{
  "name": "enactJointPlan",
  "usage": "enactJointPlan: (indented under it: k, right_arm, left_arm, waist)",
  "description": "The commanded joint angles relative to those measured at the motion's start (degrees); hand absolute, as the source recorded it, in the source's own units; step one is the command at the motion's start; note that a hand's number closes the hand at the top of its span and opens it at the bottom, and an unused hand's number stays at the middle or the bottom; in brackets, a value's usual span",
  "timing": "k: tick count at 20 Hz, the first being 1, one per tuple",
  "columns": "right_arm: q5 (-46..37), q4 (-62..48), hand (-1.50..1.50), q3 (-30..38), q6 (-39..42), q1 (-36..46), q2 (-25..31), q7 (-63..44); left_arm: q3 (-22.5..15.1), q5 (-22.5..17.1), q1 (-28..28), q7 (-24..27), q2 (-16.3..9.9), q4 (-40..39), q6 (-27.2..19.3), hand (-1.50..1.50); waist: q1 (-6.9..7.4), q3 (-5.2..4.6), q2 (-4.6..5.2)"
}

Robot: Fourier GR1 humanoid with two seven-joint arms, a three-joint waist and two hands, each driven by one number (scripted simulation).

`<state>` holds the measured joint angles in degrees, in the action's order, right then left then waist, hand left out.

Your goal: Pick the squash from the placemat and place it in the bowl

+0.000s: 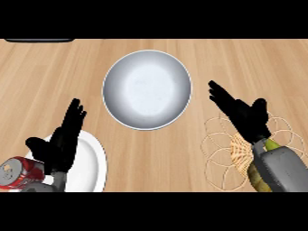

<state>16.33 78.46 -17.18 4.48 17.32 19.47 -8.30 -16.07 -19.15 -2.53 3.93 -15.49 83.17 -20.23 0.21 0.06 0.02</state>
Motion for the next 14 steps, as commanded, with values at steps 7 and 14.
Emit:
enactJointPlan:
  k: [7,14]
  right_arm:
    - [-19.6,7.9,1.5,5.8,-4.6,-8.6,27.9,-10.8]
    - [-15.8,37.3,-1.5,8.9,-12.4,-28.9,22.5,-6.0]
  left_arm:
    - [-1.6,-2.0,-3.1,-2.2,-0.8,2.1,6.8,0.0]
    - [-1.3,-5.1,-3.5,-5.4,-3.2,4.5,13.0,0.0]
  waist:
    - [-7.59,-1.53,-1.12]
    - [-3.81,-0.18,-0.86]
